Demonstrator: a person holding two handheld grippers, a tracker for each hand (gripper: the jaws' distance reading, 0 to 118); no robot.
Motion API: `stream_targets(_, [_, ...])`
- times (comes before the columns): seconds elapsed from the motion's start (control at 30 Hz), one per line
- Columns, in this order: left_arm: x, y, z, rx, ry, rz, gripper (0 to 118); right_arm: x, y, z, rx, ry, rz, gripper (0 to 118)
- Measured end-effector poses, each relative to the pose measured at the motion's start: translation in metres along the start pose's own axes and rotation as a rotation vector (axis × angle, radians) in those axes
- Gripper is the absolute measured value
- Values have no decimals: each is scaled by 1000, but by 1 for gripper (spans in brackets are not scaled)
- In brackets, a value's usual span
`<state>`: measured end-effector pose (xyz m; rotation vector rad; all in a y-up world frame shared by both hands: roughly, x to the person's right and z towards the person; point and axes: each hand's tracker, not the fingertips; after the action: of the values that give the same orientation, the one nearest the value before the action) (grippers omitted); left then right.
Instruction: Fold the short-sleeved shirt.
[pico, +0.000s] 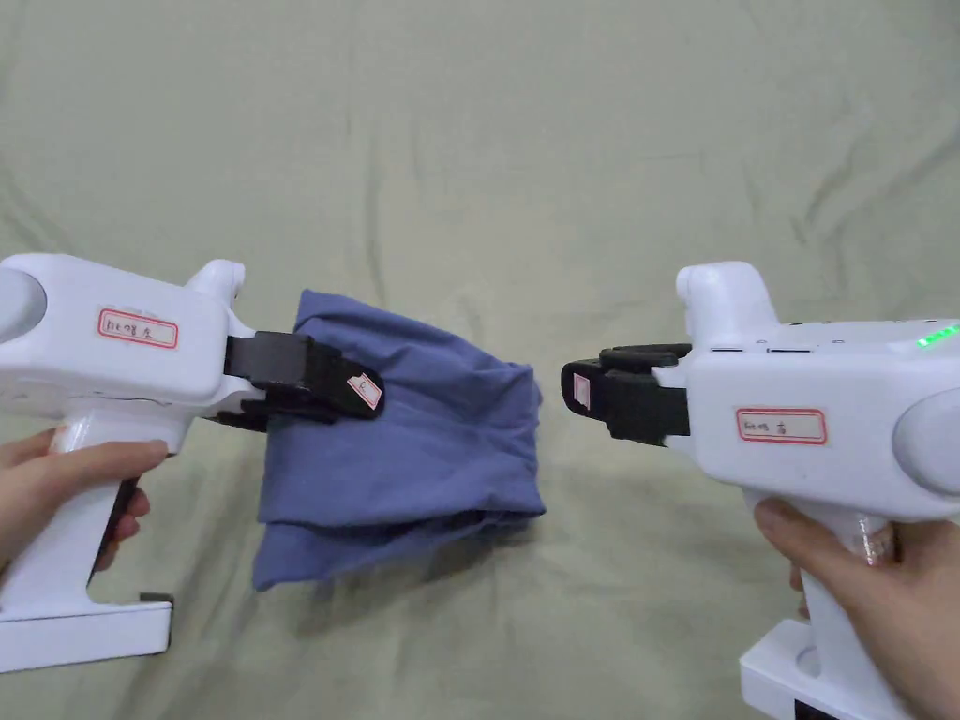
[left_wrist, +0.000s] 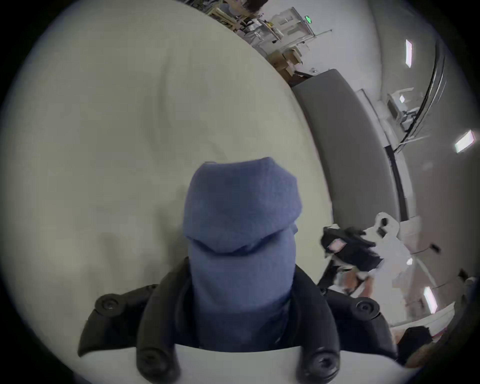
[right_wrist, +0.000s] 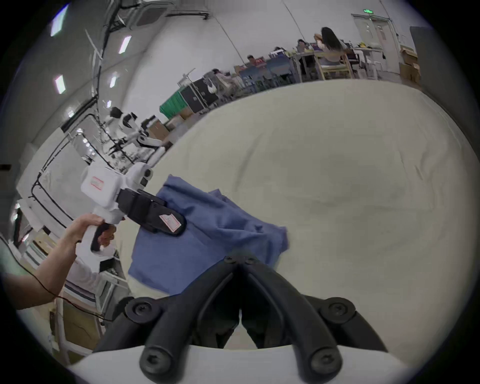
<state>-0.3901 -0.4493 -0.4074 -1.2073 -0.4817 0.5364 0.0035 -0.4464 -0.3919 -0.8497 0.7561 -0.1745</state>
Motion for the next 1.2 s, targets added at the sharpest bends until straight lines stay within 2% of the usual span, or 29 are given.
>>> stream_targets(0.1, [-44, 11, 58, 0, 171, 6, 43, -33, 11, -10, 17, 23, 28, 2])
stream_targets(0.23, [-113, 25, 119, 13, 312, 87, 42, -64, 19, -35, 12, 54, 53, 2])
stream_targets(0.4, [-180, 28, 141, -32, 451, 148, 43, -92, 20, -64, -22, 75, 84, 2])
stream_targets(0.5, [-208, 17, 131, -15, 458, 177, 43, -103, 17, -78, -47, 85, 100, 2])
stream_targets(0.53, [-210, 10, 124, 14, 494, 168, 52, -104, 15, -81, -56, 89, 102, 2])
stream_targets(0.57, [-212, 6, 117, 27, 552, 141, 83, -106, 14, -84, -60, 88, 107, 2])
stream_targets(0.6, [-214, 0, 111, 42, 617, 102, 105, -107, 13, -87, -67, 80, 114, 2])
stream_targets(0.63, [-214, -5, 111, 75, 650, 65, 115, -108, 13, -89, -76, 67, 126, 2])
stream_targets(0.73, [-203, -25, 126, 162, 578, 150, 115, -111, 15, -85, -86, 41, 158, 2])
stream_targets(0.83, [-188, -41, 156, 244, 679, 98, 115, -107, 15, -70, -70, 40, 161, 2])
stream_targets(0.87, [-176, -46, 168, 254, 706, 96, 113, -106, 15, -64, -58, 39, 161, 2])
stream_targets(0.9, [-160, -55, 186, 261, 679, 92, 102, -104, 15, -56, -47, 34, 161, 2])
stream_targets(0.93, [-141, -65, 205, 333, 574, 106, 74, -105, 16, -45, -31, 26, 168, 2])
stream_targets(0.97, [-135, -72, 224, 408, 515, 91, 18, -103, 16, -36, -13, 14, 176, 2])
stream_targets(1.0, [-109, -83, 235, 498, 521, 58, 1, -100, 16, -25, 9, -5, 181, 2])
stream_targets(1.07, [-54, -98, 247, 608, 561, -62, 1, -91, 17, -1, 46, -27, 181, 2])
stream_targets(1.2, [66, -124, 231, 802, 590, -247, 1, -77, 17, 63, 157, -103, 185, 2])
